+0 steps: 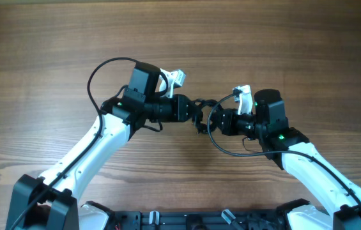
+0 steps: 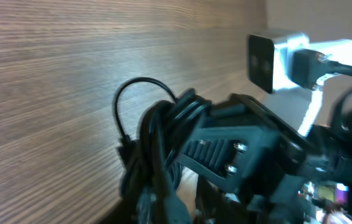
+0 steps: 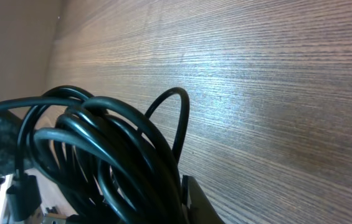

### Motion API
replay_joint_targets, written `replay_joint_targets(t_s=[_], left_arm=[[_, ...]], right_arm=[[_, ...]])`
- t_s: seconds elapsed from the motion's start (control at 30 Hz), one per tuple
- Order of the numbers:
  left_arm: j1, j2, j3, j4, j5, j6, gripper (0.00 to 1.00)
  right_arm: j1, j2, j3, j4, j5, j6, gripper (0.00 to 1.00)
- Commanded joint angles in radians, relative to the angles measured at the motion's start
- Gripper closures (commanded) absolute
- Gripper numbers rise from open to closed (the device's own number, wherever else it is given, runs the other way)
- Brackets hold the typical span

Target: Untangle cables

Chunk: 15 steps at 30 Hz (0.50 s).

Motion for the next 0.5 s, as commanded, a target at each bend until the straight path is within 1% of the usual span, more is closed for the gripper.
replay_joint_targets(t_s=[0.0,0.03,0.1,0.17,0.2,0.23,0.3,0.37,0.4,0.47], left_arm=[[-0.023,-0.015,0.008,0.001,-0.124,0.029,0.88],[-0.024,-0.014,0.008,0.002,-0.128,0.023,0.96],[-0.021,-0.014,0.008,0.034,-0.127,-0.035,0.96],[0.001,-0.014,0.008,0.137,-0.107,-0.169,0.96],[0.024,-0.014,0.008,0.209,-0.061,-0.246,0.96],[0.063,-0.014,0.008,0.318,0.024,-0.353,0.96],[0.115,-0.014,0.008,0.415,0.080,-0.490,0.96],[0.180,-0.014,0.008,0.470,0.101,-0.626,0.96],[0.211,-0.014,0.008,0.470,0.101,-0.666,0.96],[0.277,-0.014,0.008,0.452,0.101,-0.684,0.96]], right_arm=[[0.001,0.003,0.004,0.010,-0.069,0.023,0.94],[0.001,0.003,0.004,0.010,-0.068,0.028,0.94],[0.001,0.003,0.004,0.010,-0.068,0.029,0.94],[0.001,0.003,0.004,0.009,-0.065,0.029,0.94],[0.001,0.003,0.004,0.005,-0.065,0.029,0.94],[0.001,0.003,0.004,-0.005,-0.064,0.029,0.94],[0.001,0.003,0.004,-0.019,-0.063,0.026,0.94],[0.001,0.003,0.004,-0.024,-0.056,0.027,0.94],[0.001,0.003,0.004,-0.024,-0.056,0.026,0.94],[0.001,0.003,0.004,-0.025,-0.056,0.027,0.94]])
